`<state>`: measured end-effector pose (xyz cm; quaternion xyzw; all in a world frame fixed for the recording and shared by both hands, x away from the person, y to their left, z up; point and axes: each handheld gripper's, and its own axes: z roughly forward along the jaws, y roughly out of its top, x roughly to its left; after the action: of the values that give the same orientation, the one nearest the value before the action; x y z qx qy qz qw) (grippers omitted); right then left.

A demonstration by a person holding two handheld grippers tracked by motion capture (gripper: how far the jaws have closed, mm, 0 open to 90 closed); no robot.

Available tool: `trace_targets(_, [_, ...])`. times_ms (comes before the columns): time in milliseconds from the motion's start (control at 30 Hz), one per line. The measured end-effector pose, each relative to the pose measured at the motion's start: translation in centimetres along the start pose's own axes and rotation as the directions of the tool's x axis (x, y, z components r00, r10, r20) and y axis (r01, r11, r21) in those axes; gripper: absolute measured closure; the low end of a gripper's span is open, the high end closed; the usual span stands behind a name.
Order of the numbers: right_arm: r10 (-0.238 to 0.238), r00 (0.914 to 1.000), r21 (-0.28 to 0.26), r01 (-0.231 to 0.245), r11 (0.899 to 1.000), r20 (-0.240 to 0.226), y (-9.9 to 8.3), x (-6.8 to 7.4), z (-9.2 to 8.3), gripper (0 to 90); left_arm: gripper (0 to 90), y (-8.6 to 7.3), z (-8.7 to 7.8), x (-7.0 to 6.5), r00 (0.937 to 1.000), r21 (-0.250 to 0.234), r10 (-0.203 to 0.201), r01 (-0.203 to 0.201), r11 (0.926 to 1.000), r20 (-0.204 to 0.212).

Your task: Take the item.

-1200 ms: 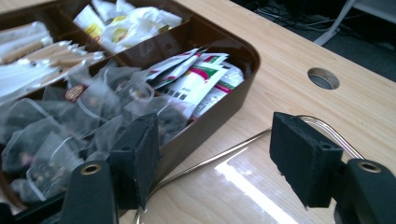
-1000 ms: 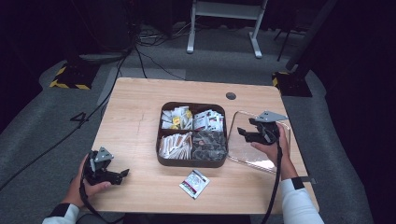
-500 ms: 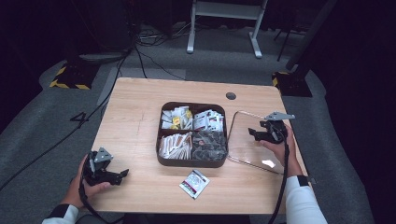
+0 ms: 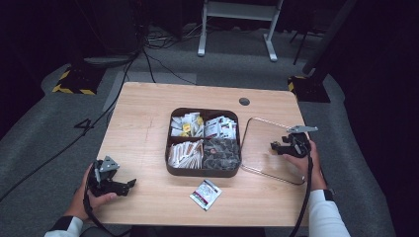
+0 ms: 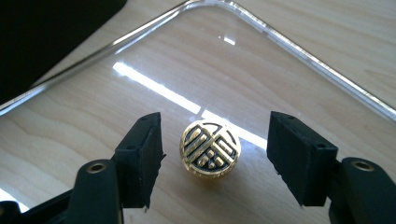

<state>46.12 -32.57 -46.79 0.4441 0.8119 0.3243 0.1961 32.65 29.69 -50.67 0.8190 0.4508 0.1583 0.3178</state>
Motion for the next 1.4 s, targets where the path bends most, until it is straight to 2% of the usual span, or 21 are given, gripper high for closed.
trace_targets(67, [-0.027,0.9996,0.031,0.026,0.999,0.012,-0.2,0.1,0.4,36.8,0.5,0.0,0.0,0.0,1.0,0.0,0.0,0.0,1.0,0.0])
trace_targets(167, [-0.011,0.9999,0.028,0.011,1.0,-0.004,-0.4,0.0,0.6,38.1,0.5,0.0,0.0,0.0,1.0,0.0,0.0,0.0,1.0,0.0])
trace_targets(500, [0.035,0.9993,0.035,-0.035,0.999,-0.008,-1.0,-0.6,1.2,40.8,0.5,0.0,0.0,0.0,1.0,0.0,0.001,-0.001,1.0,0.0])
trace_targets(600, [0.033,0.9995,0.046,-0.033,0.998,-0.004,-1.0,-0.6,1.6,40.9,0.4,0.0,0.0,0.0,1.0,0.001,0.003,-0.003,1.0,0.003])
trace_targets(767, [0.032,0.9995,0.03,-0.032,0.999,0.001,-0.8,-0.4,2.0,43.5,0.3,0.0,0.0,0.1,0.9999,-0.002,0.011,-0.011,0.9999,0.002])
trace_targets(833, [0.027,0.9996,0.023,-0.027,0.999,-0.012,-0.8,-0.4,2.0,50.3,0.3,0.0,0.0,0.1,0.9999,-0.002,0.011,-0.011,0.9999,0.003])
trace_targets(1033, [0.02,0.9994,0.017,-0.019,1.0,-0.03,-0.7,-0.3,2.0,58.5,0.5,0.0,0.0,0.1,0.9999,-0.001,0.01,-0.01,0.9999,0.001])
trace_targets(1233, [0.009,0.9995,0.017,-0.008,1.0,-0.032,-0.7,-0.3,2.0,59.0,0.5,0.0,0.0,0.1,0.9999,-0.001,0.01,-0.01,0.9999,0.001])
trace_targets(1400, [0.031,0.9987,0.014,-0.03,0.999,-0.04,-0.8,-0.5,1.9,59.0,0.5,0.0,0.0,0.1,1.0,0.0,0.007,-0.007,1.0,0.002])
